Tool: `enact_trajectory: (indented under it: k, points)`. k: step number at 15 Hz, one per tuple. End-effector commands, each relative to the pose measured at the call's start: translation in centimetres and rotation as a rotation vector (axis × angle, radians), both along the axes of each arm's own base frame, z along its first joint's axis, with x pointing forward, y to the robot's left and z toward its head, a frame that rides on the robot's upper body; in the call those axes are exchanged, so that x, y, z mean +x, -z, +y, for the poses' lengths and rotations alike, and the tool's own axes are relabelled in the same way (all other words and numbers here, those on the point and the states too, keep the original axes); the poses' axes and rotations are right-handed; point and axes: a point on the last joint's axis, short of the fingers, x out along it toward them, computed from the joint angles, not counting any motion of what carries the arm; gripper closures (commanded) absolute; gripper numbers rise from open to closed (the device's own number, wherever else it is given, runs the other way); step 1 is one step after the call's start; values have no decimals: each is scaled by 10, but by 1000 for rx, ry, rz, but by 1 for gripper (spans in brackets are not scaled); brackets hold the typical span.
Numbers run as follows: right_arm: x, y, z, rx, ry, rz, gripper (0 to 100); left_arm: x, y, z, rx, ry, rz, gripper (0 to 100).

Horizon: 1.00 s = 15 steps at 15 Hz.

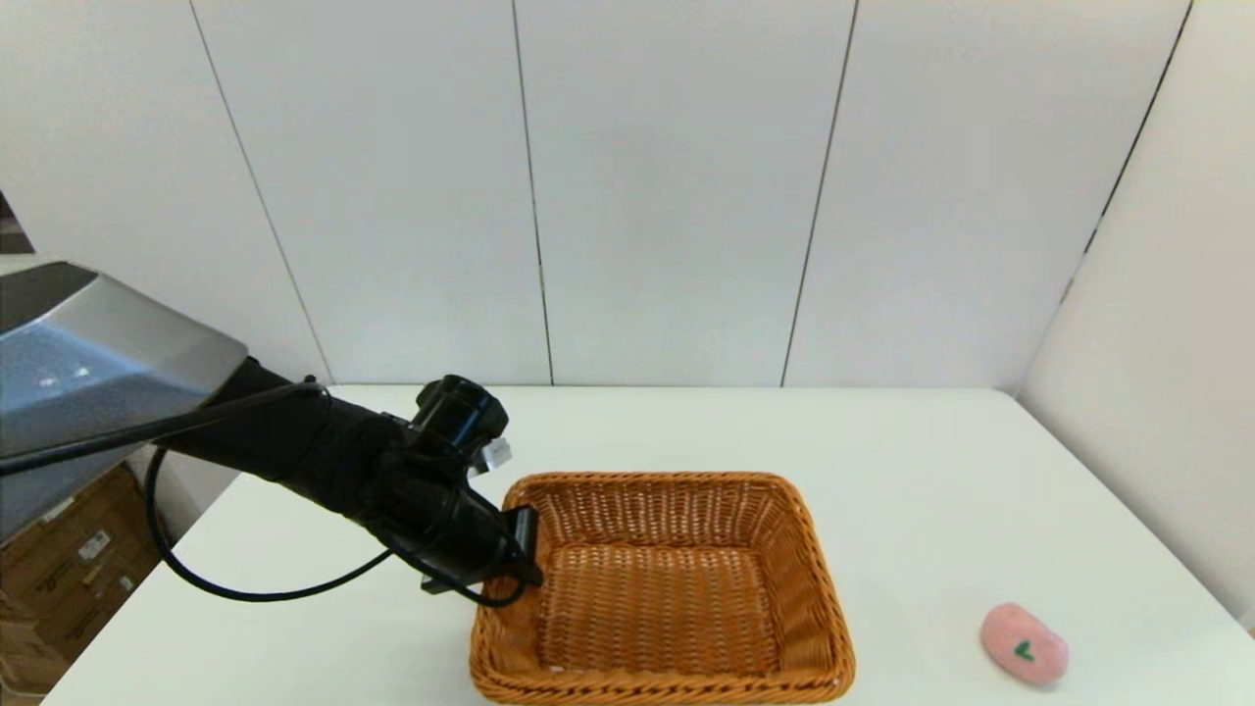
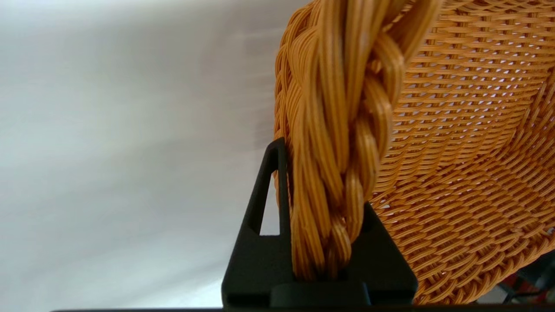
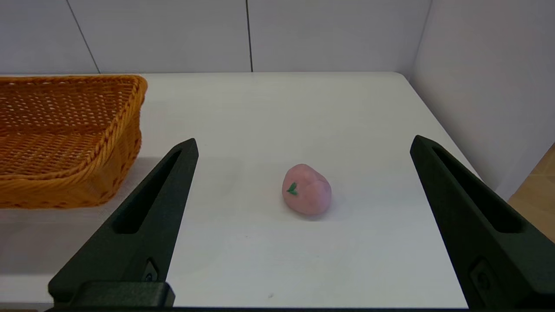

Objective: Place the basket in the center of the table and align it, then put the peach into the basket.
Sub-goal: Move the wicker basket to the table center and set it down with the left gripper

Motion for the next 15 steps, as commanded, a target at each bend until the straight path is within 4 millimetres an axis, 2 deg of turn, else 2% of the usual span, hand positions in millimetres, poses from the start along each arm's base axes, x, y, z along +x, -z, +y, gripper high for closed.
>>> enact_trajectory:
  k: [1, 8, 15]
  points:
    - [0, 0, 0, 0, 0, 1, 0, 6, 4, -15, -6, 18, 1, 100]
    - [0, 0, 0, 0, 0, 1, 0, 18, 19, -20, 41, -40, 16, 100]
    - [0, 0, 0, 0, 0, 1, 0, 20, 24, -20, 52, -63, 33, 100]
